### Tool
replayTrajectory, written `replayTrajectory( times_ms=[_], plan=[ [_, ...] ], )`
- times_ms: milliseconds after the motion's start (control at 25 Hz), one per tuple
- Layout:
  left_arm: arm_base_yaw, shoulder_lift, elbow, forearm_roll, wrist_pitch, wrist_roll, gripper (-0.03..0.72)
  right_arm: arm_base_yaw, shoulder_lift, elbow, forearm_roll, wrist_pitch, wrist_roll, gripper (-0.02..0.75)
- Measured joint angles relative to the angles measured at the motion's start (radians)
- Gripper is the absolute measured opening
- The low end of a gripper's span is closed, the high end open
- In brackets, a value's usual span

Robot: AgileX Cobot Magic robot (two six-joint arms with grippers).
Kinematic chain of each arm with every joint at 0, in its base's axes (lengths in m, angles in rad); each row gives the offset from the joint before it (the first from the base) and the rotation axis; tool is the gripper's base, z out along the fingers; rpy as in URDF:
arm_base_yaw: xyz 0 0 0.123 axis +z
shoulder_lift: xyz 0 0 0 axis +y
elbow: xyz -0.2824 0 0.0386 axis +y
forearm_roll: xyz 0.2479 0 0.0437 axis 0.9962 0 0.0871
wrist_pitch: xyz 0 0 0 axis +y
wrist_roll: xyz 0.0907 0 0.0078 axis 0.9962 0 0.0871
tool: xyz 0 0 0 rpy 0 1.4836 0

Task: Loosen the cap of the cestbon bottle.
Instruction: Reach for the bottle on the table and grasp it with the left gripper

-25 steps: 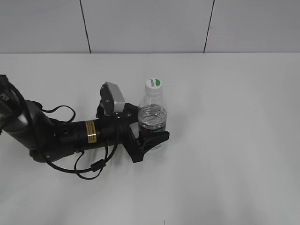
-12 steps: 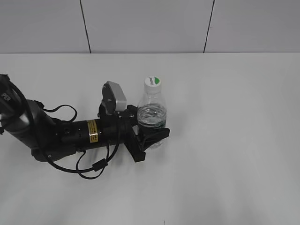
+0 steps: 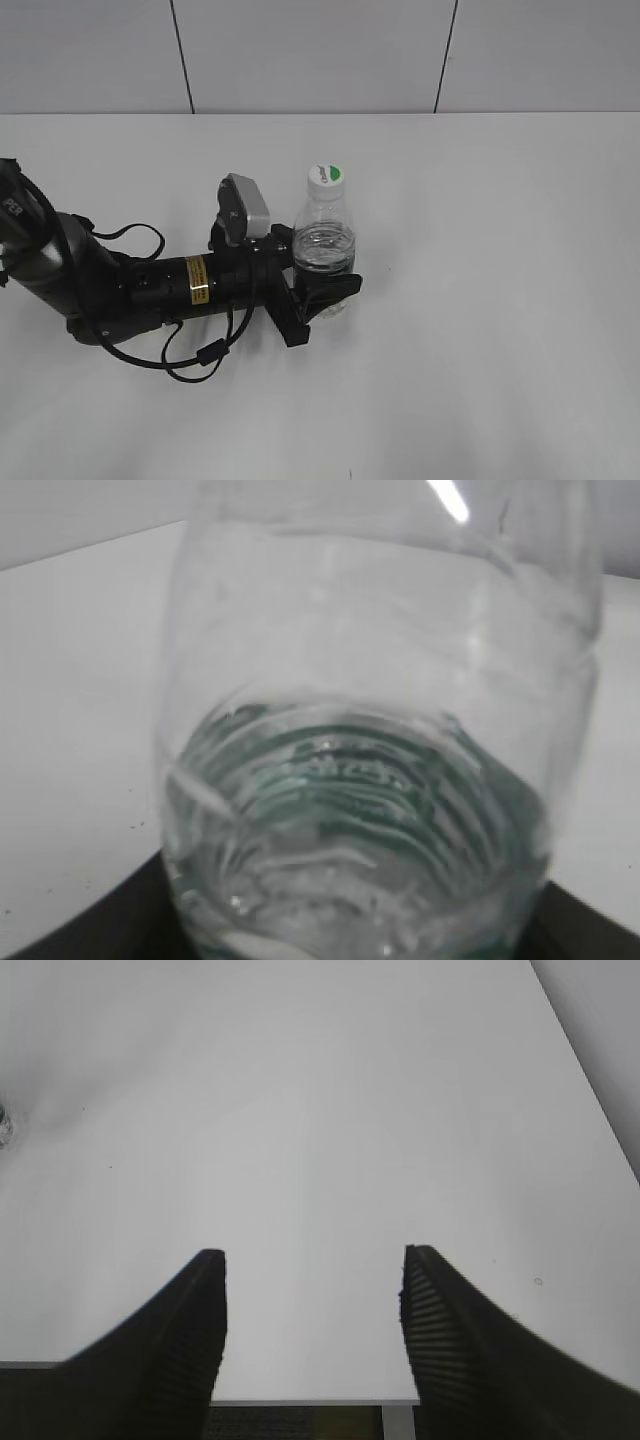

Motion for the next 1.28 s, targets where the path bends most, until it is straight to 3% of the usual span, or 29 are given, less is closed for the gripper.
replayTrajectory(
  times_ms=[400, 1280],
  plan=[
    [0.002, 0.000, -0.011, 0.118, -0.006, 0.007, 0.414, 0.000, 0.000, 0.000, 0.000, 0.000, 0.000, 0.426],
    [0.002, 0.000, -0.011, 0.128, -0.008, 0.007, 0.414, 0.000, 0.002, -0.001, -0.001, -0.003, 0.003, 0.426]
  ],
)
